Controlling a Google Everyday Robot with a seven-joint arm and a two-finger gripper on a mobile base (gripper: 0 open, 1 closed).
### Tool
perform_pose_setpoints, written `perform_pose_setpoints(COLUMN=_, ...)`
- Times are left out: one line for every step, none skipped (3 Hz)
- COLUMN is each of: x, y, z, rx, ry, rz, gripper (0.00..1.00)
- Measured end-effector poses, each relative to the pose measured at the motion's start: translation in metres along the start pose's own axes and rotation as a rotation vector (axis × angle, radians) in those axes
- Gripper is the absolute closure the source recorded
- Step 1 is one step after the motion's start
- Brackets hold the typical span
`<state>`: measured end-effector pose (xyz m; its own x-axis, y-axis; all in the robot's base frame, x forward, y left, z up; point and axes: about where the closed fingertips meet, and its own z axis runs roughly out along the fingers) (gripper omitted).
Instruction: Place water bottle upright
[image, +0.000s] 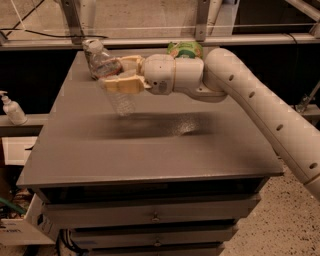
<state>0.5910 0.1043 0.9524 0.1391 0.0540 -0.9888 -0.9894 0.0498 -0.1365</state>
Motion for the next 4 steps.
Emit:
perform_pose_setpoints(x=-0.002, y=0.004, z=-0.009, rx=0.006, ry=-0.019, rz=-0.022, gripper=1.00)
perform_pose_setpoints(x=0.003, y=0.010, z=-0.016, rx=0.004, ry=-0.032, rz=-0.033, gripper=1.00)
perform_pose_setpoints(x=0.014, y=0.014, z=-0.021, rx=0.004, ry=-0.040, rz=-0.031, gripper=1.00)
perform_pose_setpoints(x=0.024, y=0.017, z=-0.028, rx=0.009, ry=-0.043, rz=-0.024, gripper=1.00)
